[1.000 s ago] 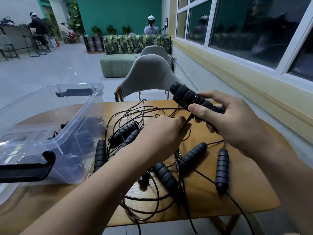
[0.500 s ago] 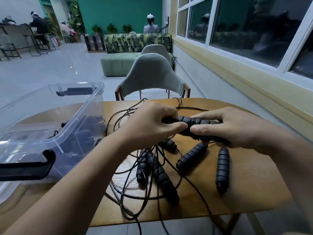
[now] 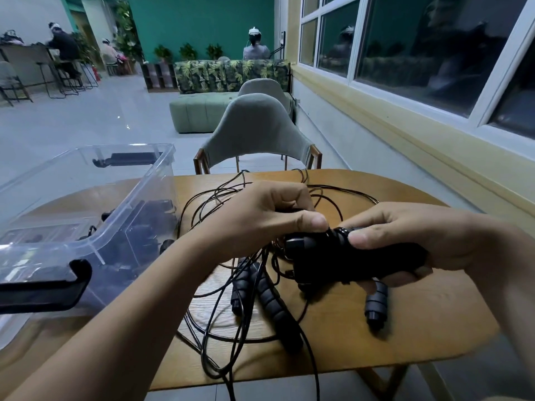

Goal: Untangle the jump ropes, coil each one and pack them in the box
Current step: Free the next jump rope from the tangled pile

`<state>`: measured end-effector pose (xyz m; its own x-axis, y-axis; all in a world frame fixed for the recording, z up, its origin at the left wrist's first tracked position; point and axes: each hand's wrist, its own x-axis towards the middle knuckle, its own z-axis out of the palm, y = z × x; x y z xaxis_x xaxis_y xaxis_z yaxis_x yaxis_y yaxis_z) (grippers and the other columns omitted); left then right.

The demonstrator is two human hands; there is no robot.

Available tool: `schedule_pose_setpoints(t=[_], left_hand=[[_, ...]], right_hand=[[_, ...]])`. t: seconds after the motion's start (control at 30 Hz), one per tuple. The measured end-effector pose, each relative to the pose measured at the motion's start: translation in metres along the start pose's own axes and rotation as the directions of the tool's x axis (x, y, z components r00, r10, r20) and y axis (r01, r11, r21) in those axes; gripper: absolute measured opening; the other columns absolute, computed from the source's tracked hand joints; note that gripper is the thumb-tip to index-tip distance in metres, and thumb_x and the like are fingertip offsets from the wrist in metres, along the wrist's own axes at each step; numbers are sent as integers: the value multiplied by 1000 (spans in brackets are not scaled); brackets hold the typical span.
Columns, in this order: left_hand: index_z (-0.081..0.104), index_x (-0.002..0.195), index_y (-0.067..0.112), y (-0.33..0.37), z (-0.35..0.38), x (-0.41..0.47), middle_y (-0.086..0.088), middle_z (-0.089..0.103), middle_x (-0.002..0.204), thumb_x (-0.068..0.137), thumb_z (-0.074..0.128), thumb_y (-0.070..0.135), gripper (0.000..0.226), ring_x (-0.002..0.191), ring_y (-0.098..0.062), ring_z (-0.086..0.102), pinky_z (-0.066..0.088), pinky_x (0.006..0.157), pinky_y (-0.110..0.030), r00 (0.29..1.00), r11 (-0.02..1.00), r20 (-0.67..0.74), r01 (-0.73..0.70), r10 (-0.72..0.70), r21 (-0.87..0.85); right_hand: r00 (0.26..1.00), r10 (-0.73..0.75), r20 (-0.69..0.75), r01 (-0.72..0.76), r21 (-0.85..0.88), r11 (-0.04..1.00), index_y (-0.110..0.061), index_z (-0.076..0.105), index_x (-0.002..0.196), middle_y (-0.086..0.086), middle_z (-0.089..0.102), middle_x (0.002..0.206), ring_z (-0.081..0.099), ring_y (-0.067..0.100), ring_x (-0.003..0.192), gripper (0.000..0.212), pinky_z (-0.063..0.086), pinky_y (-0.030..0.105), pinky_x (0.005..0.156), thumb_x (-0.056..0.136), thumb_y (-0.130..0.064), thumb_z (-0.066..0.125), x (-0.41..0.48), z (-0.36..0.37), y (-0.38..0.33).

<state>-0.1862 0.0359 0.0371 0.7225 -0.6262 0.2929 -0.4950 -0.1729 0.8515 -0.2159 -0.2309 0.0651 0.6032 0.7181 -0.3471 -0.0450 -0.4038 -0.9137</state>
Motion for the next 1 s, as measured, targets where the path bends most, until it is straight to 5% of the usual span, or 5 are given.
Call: schedule_pose_setpoints(t=[0.27, 0.4, 0.67, 0.8, 1.0], left_hand=[[58, 74, 13, 3, 13, 3, 1, 51, 62, 110, 48, 8, 37, 61, -8, 51, 43, 53, -26, 988, 997, -151, -39, 29, -61], [63, 77, 15, -11, 24, 9, 4, 36, 59, 113, 42, 32, 45, 51, -15, 39, 38, 52, -34, 983, 996, -168, 72, -81, -55], [60, 91, 20, -19, 33, 14, 5, 48, 59, 113, 47, 34, 28, 50, -16, 54, 48, 54, -38, 977, 978, -202, 108, -71, 179], [62, 91, 22, -21, 34, 17, 4, 58, 56, 112, 47, 35, 28, 49, -11, 59, 43, 51, -24, 977, 932, -179, 169, -116, 320], [63, 93, 29, -26, 33, 15, 14, 59, 62, 110, 51, 38, 22, 55, -3, 60, 53, 57, -33, 980, 848, -135, 195, -147, 492]], right_hand=[[947, -321, -19, 312, 289, 905, -8, 67, 123, 26, 66, 88, 60, 12, 49, 55, 36, 18, 38, 94, -55, 73, 5, 0, 7], [880, -454, -139, 468, 417, 779, -9, 58, 131, 24, 61, 92, 56, 11, 52, 54, 34, 19, 38, 99, -52, 69, 7, -3, 5], [713, -477, -514, 640, 201, 742, -12, 51, 151, 21, 59, 98, 45, 17, 58, 53, 30, 24, 42, 110, -45, 42, 23, 4, 2], [575, -432, -695, 665, 90, 741, -9, 55, 147, 20, 61, 100, 47, 21, 63, 54, 31, 26, 44, 109, -47, 49, 28, 2, 5], [364, -344, -866, 437, -167, 884, -34, 71, 132, 19, 75, 92, 58, 27, 62, 34, 37, 32, 47, 100, -44, 70, 32, 1, 10]])
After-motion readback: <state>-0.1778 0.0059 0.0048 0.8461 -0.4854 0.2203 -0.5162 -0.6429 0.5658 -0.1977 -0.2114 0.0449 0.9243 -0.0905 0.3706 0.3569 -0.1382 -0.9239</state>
